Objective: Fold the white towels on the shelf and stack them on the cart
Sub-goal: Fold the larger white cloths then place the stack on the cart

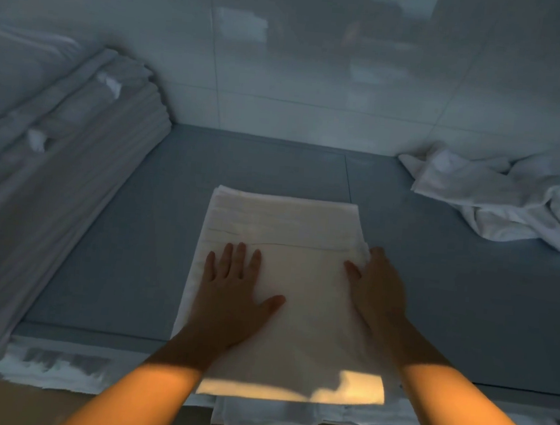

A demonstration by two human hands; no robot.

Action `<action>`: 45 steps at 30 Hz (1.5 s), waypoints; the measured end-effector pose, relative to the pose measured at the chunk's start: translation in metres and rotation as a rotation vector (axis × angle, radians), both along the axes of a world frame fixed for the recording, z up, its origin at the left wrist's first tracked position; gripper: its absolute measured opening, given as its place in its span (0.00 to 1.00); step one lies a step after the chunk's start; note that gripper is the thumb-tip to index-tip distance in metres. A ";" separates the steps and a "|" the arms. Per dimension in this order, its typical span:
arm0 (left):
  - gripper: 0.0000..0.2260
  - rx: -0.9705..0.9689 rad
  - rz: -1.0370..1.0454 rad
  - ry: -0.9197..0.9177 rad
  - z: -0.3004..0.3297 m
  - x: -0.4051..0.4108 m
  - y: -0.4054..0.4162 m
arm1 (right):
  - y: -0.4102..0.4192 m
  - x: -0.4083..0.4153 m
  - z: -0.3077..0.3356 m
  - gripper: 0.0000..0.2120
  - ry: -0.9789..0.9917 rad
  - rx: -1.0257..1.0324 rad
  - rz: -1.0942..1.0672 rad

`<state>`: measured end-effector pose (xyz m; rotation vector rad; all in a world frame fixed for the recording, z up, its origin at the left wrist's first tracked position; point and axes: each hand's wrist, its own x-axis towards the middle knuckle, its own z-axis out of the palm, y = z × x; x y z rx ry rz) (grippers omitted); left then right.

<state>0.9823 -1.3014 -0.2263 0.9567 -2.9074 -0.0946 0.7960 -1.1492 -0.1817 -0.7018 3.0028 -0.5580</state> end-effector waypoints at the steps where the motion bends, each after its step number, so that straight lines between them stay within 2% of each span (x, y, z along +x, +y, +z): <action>1: 0.43 -0.009 0.004 0.014 -0.001 0.001 0.001 | -0.006 0.003 0.003 0.24 0.115 0.064 0.036; 3: 0.40 -0.026 0.007 0.040 0.000 0.001 0.003 | -0.024 0.017 0.003 0.26 0.316 0.004 0.218; 4: 0.38 -0.029 0.008 0.054 0.001 0.002 0.004 | -0.035 0.028 0.001 0.25 0.323 -0.048 0.337; 6: 0.34 -0.021 0.009 0.080 0.005 0.002 0.005 | -0.053 0.055 -0.013 0.24 0.181 0.008 0.527; 7: 0.32 -0.011 0.010 0.097 0.007 0.003 0.004 | -0.058 0.064 -0.022 0.24 0.125 0.087 0.550; 12: 0.24 0.042 -0.014 0.110 0.010 0.015 0.000 | -0.056 0.060 -0.036 0.25 0.139 0.200 0.491; 16: 0.31 0.106 0.015 -0.046 0.000 0.054 -0.016 | -0.034 0.036 -0.031 0.26 0.080 0.305 0.393; 18: 0.33 0.186 0.044 -0.070 -0.002 0.071 -0.019 | -0.014 0.029 -0.024 0.26 0.016 0.351 0.341; 21: 0.39 0.207 0.080 -0.063 0.006 0.077 -0.008 | 0.004 0.047 -0.010 0.28 -0.124 0.442 0.289; 23: 0.42 0.233 0.093 -0.049 0.012 0.074 -0.002 | 0.004 0.075 0.000 0.29 -0.181 0.486 0.363; 26: 0.35 0.299 0.078 -0.016 0.014 0.071 -0.005 | -0.003 0.119 0.015 0.30 -0.205 0.440 0.567; 29: 0.31 0.306 0.062 -0.001 0.012 0.070 -0.008 | -0.002 0.155 0.016 0.42 -0.129 0.444 0.758; 31: 0.35 0.301 0.051 0.006 0.013 0.071 -0.007 | 0.004 0.172 0.009 0.50 -0.028 0.479 0.863; 32: 0.35 0.306 0.046 0.022 0.011 0.072 -0.007 | 0.005 0.176 0.005 0.51 0.036 0.508 0.884; 35: 0.33 0.320 0.039 0.023 0.006 0.070 -0.013 | -0.003 0.172 0.002 0.44 0.212 0.514 0.853; 38: 0.31 0.309 0.051 -0.035 0.002 0.057 -0.034 | -0.020 0.155 -0.002 0.42 0.245 0.513 0.849; 41: 0.30 0.253 0.051 -0.153 0.010 0.034 -0.063 | -0.043 0.146 -0.004 0.42 0.175 0.527 0.853; 45: 0.28 0.213 0.079 -0.326 0.034 0.015 -0.078 | -0.080 0.137 0.006 0.40 -0.124 0.538 0.799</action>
